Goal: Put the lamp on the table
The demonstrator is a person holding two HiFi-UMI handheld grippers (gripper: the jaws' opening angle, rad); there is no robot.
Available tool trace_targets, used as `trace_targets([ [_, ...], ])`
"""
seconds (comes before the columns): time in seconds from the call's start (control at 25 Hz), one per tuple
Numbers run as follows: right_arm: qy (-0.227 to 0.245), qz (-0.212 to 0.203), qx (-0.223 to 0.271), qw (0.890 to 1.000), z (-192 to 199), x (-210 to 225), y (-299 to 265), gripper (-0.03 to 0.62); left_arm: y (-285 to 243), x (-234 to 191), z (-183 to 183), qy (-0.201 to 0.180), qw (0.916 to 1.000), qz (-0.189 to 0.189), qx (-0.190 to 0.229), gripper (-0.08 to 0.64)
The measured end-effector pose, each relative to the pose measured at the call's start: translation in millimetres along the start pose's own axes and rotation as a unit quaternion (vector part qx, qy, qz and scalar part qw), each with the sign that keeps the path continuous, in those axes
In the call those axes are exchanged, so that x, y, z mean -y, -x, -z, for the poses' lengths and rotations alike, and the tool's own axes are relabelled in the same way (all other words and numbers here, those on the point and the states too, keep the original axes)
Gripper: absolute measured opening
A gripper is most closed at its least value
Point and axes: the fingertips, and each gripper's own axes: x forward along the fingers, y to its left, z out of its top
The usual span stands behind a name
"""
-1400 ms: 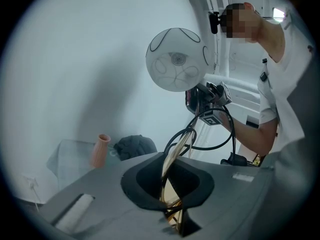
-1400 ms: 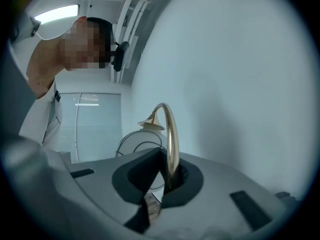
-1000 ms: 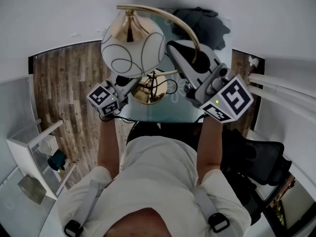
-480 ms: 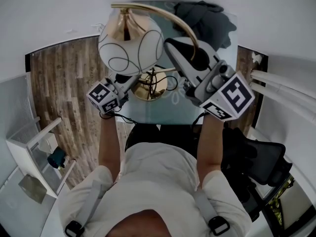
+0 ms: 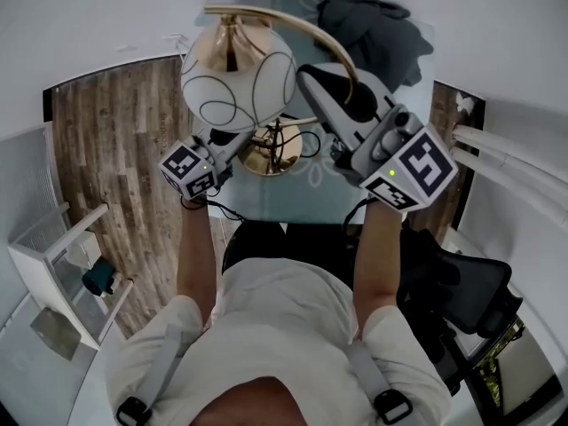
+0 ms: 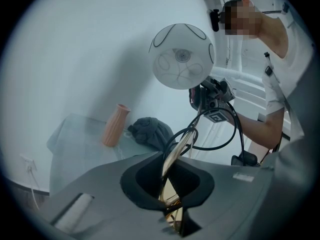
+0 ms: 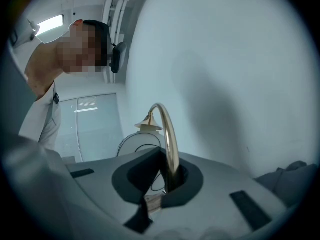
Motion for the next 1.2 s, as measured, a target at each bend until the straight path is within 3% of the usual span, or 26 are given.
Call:
trace_targets([
  [0.64,-0.01,-0.006,-0.012,1.0,14,4,-7,0.002,-1,-10,13,0.009,1.0,0.002,-0.003,0.023],
  [1.2,-0.143,-0.033,0.046,0.988,8,17,1,0.0,-2,-10,17,0.016,0.9999,-0.001,-0.002,0.023],
])
